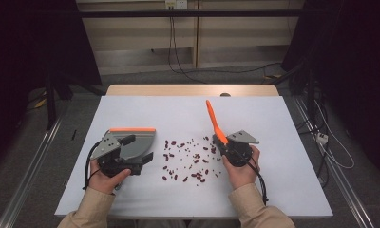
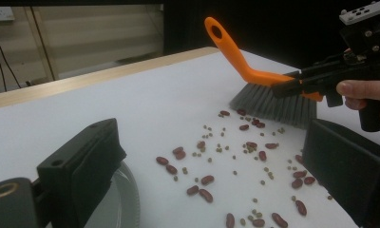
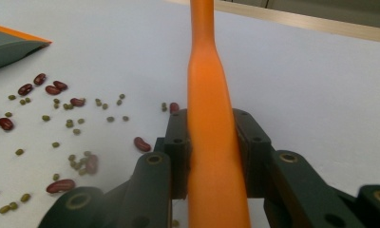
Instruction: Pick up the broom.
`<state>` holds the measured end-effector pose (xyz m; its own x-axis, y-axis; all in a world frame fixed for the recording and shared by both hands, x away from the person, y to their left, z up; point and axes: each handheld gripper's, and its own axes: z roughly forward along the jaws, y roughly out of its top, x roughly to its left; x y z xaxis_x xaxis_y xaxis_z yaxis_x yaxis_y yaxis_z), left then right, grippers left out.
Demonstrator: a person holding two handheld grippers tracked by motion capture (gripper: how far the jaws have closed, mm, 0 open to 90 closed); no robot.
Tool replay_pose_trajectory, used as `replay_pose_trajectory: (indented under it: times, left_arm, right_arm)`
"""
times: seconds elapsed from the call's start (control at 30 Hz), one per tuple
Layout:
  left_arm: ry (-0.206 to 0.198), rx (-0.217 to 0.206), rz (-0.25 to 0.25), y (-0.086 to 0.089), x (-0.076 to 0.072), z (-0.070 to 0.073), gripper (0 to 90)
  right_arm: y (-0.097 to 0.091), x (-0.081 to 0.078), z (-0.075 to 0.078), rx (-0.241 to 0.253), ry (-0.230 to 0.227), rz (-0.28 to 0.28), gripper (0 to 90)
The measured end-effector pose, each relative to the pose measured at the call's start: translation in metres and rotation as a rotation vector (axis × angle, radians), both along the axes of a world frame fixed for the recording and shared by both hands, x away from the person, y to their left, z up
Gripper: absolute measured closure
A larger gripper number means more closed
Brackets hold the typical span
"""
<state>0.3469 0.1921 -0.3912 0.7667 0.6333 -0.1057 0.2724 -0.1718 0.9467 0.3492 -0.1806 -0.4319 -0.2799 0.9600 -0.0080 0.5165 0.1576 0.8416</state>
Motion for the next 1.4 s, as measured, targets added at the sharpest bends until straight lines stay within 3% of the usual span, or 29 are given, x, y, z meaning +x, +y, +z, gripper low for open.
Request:
replay_pose_trajectory:
  times: [0.37, 0.5, 0.63, 0.8, 1.0, 1.23, 1.4]
  left_arm:
    - [0.003, 0.001, 0.002, 0.003, -0.001, -0.001, 5.8]
    - [0.002, 0.004, 0.0, 0.003, -0.001, -0.001, 5.8]
    - [0.005, 0.002, -0.002, 0.003, -0.001, -0.002, 5.8]
    - [0.01, -0.002, 0.0, 0.004, -0.001, -0.002, 5.8]
    - [0.018, -0.003, 0.002, 0.005, 0.0, -0.003, 5.8]
    - [0.024, -0.012, 0.011, 0.009, 0.002, -0.003, 5.8]
    - [0.03, -0.005, 0.011, 0.01, 0.003, -0.005, 5.8]
  right_arm:
    - [0.037, -0.003, 0.001, -0.009, -0.017, 0.118, 71.4]
    - [0.038, -0.003, 0.006, 0.0, -0.029, 0.135, 71.4]
    - [0.027, 0.002, 0.016, 0.051, -0.044, 0.134, 71.4]
    - [0.007, 0.021, 0.021, 0.05, -0.05, 0.125, 71.3]
    - [-0.004, 0.051, 0.011, 0.037, -0.052, 0.128, 71.3]
    - [0.005, 0.084, 0.002, -0.044, -0.064, 0.206, 71.3]
    - [0.018, 0.088, -0.006, -0.083, -0.048, 0.268, 71.4]
